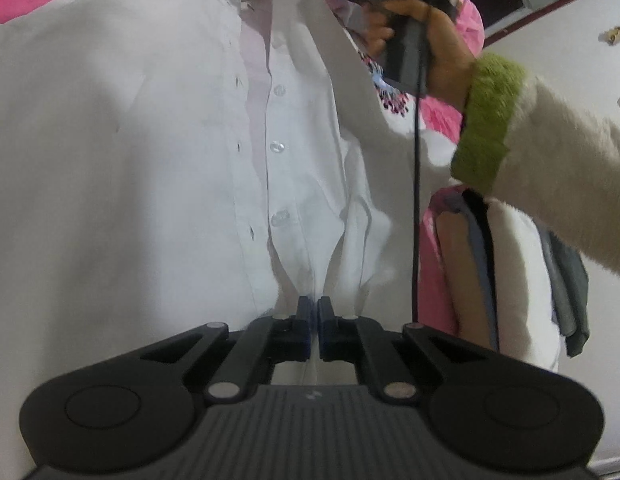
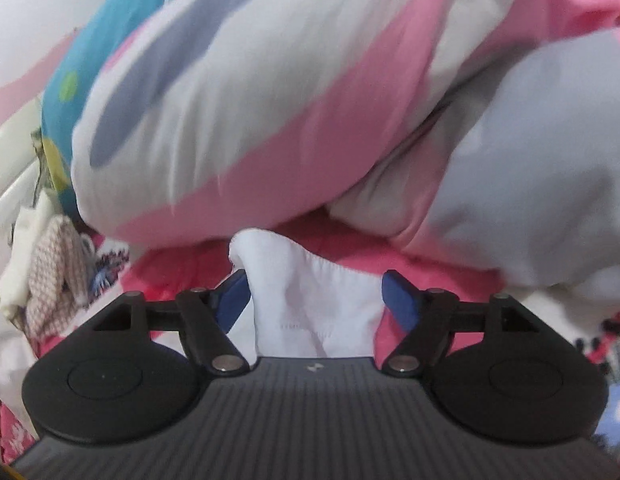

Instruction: Fold clothes

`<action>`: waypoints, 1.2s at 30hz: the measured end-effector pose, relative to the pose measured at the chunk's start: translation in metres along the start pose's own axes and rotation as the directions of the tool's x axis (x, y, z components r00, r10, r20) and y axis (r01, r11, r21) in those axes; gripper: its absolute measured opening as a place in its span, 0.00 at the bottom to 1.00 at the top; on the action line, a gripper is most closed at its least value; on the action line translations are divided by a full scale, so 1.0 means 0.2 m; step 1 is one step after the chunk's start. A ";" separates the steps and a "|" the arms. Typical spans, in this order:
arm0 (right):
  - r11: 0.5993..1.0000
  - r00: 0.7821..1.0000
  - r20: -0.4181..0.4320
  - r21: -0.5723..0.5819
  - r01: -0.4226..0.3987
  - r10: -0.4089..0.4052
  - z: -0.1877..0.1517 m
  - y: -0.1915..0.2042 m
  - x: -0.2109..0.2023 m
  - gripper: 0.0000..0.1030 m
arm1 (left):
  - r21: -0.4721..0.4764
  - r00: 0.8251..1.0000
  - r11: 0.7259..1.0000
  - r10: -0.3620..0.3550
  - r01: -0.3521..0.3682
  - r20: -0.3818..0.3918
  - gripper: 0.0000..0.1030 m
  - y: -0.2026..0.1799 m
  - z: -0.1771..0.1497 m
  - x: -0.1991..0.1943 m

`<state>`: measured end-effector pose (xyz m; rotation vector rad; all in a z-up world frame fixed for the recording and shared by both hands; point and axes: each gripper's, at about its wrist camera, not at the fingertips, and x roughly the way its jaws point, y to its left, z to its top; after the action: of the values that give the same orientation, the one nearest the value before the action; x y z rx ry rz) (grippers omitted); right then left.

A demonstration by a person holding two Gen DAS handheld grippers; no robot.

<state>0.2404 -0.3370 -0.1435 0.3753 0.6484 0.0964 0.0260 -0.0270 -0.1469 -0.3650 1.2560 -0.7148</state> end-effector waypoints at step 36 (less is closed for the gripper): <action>0.951 0.935 -0.279 -0.276 0.139 -0.217 -0.33 0.19 0.12 0.25 | 0.080 1.000 0.997 0.002 -0.004 0.028 0.04 -0.05 -0.08 -0.02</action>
<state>0.2203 -0.2758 -0.1905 0.0514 0.9643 0.0618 0.0073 -0.0293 -0.1435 -0.3063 1.1975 -0.7532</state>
